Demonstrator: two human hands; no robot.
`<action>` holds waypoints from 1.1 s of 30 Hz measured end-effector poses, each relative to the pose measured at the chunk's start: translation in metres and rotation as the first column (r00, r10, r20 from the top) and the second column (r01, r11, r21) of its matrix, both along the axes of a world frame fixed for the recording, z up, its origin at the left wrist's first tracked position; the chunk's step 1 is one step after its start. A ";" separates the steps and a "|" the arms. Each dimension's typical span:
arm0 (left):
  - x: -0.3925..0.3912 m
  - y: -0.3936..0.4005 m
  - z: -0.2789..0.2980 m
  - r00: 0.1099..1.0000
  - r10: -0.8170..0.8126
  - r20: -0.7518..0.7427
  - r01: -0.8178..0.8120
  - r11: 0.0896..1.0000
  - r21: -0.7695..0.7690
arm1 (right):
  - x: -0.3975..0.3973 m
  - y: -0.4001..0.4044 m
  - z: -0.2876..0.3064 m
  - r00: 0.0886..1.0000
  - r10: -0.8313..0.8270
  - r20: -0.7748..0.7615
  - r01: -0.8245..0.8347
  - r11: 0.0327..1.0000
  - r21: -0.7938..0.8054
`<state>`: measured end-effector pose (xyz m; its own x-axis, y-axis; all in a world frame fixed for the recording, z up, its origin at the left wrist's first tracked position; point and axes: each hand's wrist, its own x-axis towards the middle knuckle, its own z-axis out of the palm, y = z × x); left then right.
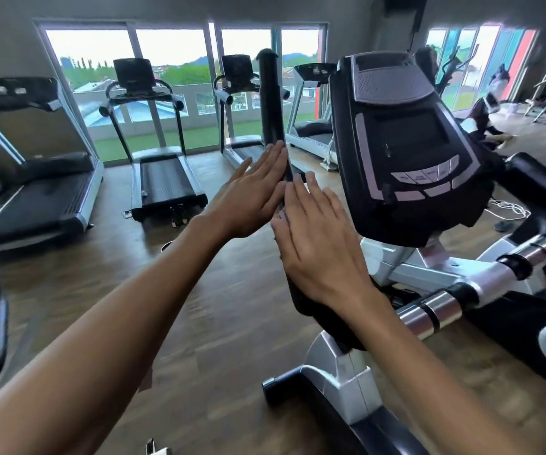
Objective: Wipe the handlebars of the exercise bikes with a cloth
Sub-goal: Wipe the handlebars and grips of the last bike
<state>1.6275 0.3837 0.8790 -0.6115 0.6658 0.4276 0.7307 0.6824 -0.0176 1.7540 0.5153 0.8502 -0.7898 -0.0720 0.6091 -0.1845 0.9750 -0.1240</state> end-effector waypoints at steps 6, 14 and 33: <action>0.018 0.005 0.002 0.990 0.063 0.125 -0.070 0.996 0.053 | 0.054 0.012 -0.041 0.983 0.144 -0.115 -0.141 0.990 0.031; 0.066 -0.028 -0.032 0.896 0.112 0.429 -0.293 0.876 0.384 | 0.074 0.009 -0.063 0.834 0.284 -0.474 -0.384 0.914 -0.129; -0.031 -0.239 -0.198 0.549 0.302 0.779 -0.638 0.754 0.156 | -0.127 -0.184 -0.225 0.890 0.376 0.257 -0.202 0.832 -0.516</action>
<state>1.5965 0.1452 0.6812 -0.9912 0.0681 -0.1133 -0.0248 0.7461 0.6654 1.6271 0.3317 0.6248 -0.9371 -0.1085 0.3318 -0.3108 0.6918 -0.6517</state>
